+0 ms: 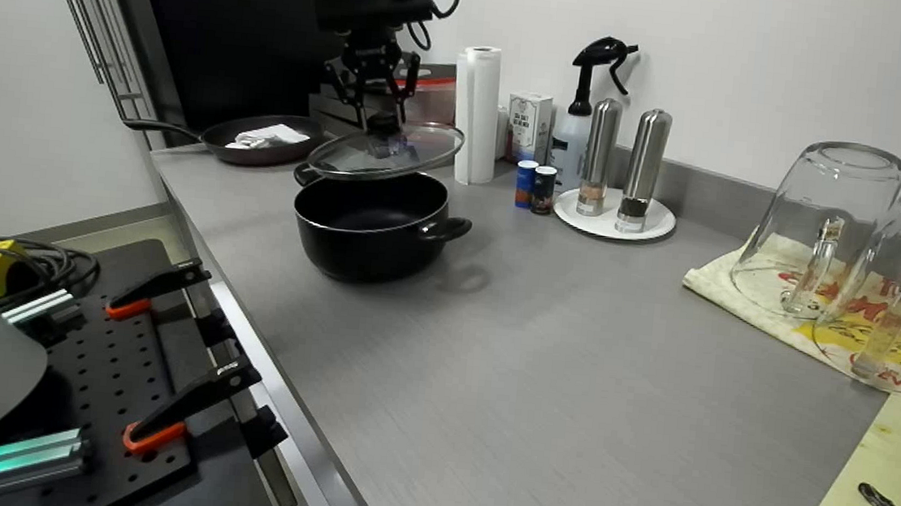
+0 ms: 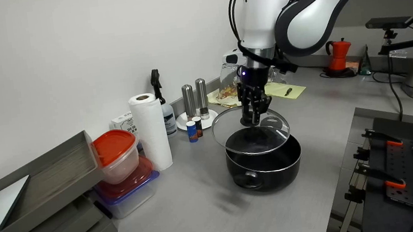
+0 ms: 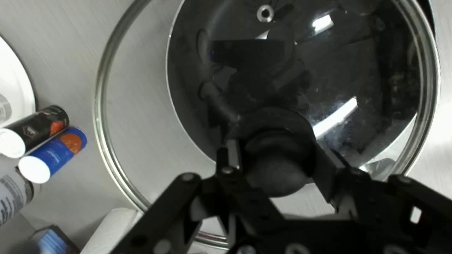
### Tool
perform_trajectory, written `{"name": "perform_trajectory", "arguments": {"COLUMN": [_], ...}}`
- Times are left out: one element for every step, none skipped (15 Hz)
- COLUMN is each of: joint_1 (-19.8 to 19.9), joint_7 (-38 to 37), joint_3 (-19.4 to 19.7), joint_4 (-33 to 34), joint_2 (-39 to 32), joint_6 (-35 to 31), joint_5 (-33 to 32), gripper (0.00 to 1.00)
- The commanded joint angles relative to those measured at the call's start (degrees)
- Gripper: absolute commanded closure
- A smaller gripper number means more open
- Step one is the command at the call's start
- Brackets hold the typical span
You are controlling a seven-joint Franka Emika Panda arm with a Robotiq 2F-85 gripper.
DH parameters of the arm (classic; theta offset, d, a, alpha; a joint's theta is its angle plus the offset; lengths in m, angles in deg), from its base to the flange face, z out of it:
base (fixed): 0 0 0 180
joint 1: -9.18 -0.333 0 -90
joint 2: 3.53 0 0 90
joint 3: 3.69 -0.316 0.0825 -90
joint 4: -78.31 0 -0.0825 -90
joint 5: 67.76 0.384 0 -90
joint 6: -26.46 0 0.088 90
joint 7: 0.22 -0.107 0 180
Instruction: Put the glass lid on the black pot
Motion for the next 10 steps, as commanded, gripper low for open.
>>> {"name": "perform_trajectory", "arguments": {"joint_1": [0.91, 1.18, 1.38, 1.48, 1.52, 1.56, 1.64, 1.59, 1.69, 1.64], "joint_7": [2.84, 3.38, 3.67, 3.95, 4.05, 4.21, 4.35, 4.03, 4.42, 4.3], "joint_3": [1.24, 1.44, 1.59, 1.7, 1.84, 1.91, 1.83, 1.86, 1.64, 1.59], "joint_4": [-3.74, -4.63, -5.51, -6.59, -7.3, -8.07, -8.63, -9.22, -9.6, -9.71], "joint_2": [3.12, 3.19, 3.21, 3.05, 2.93, 2.62, 2.4, 2.13, 1.82, 1.3], "joint_6": [-2.77, -3.67, -4.68, -6.21, -7.26, -8.59, -9.57, -10.75, -11.33, -11.96], "joint_5": [3.59, 4.39, 4.9, 5.14, 5.24, 5.22, 5.48, 5.17, 5.43, 5.17], "gripper": [0.74, 0.74, 0.74, 0.74, 0.74, 0.74, 0.74, 0.74, 0.74, 0.74]}}
